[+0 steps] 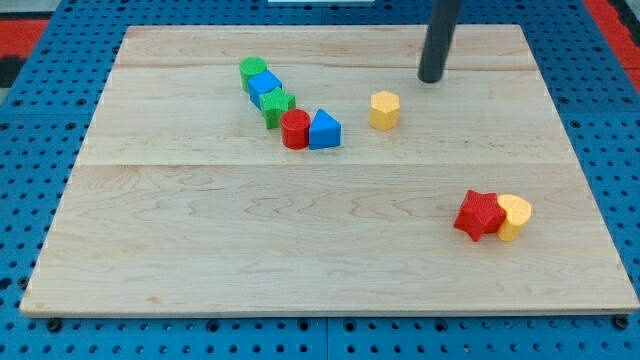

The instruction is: Point your arm at yellow hexagon

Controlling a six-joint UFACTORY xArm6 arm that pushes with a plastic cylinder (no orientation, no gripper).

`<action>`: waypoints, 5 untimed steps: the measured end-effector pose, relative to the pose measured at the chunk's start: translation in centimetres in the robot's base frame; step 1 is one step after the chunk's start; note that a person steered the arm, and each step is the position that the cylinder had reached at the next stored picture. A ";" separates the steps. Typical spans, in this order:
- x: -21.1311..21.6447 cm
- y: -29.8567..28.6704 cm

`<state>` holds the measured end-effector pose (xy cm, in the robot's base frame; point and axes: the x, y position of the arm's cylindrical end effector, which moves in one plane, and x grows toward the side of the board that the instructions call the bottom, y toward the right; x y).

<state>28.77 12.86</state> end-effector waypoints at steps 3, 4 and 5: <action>1.0 -7.2; 3.6 -7.8; 5.5 -7.9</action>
